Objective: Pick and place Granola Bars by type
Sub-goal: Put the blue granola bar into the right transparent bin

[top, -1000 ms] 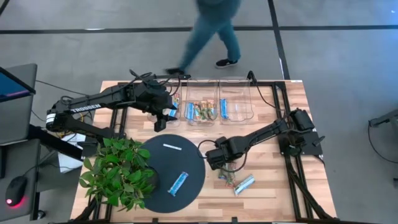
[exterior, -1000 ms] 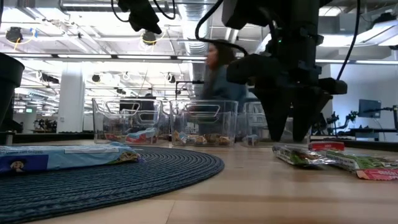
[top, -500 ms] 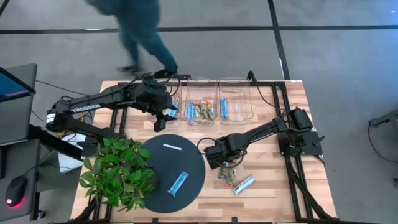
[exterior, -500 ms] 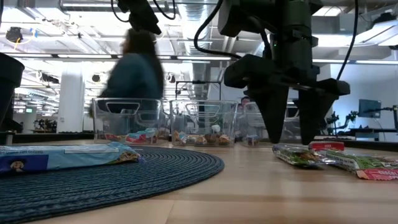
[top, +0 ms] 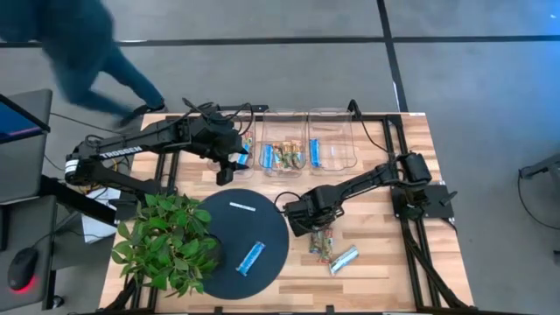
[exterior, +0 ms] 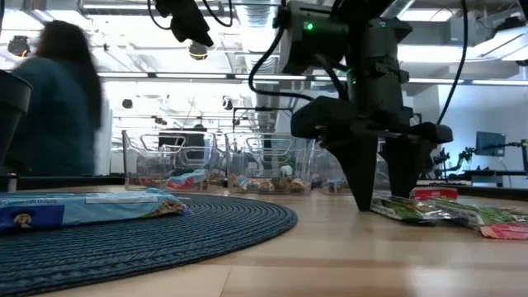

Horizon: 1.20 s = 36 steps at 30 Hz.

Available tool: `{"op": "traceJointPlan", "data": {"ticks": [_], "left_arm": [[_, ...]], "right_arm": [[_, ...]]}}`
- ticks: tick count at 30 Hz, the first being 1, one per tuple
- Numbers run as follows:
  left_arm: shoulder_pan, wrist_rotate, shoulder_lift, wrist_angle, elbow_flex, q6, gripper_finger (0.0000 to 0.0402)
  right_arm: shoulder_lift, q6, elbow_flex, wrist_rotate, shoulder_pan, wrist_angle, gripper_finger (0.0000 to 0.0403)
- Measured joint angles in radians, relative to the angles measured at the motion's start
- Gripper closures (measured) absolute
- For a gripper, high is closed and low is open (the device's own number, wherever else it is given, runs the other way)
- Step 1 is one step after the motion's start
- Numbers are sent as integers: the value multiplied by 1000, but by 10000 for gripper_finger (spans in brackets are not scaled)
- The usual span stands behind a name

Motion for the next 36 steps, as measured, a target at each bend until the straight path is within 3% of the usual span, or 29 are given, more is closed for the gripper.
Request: {"op": "traceJointPlan", "data": {"ticks": [6, 16, 27, 36], "left_arm": [[0, 0, 0, -8, 0, -2, 186], [0, -49, 0, -9, 0, -24, 186], [0, -56, 0, -5, 0, -83, 186], [0, -66, 0, -5, 0, -107, 186]], "right_arm": [[21, -15, 5, -12, -4, -4, 201], [25, -101, 19, 19, -9, -29, 281], [33, -255, 79, 119, -45, -17, 283], [33, -377, 132, 130, -63, 3, 293]]}}
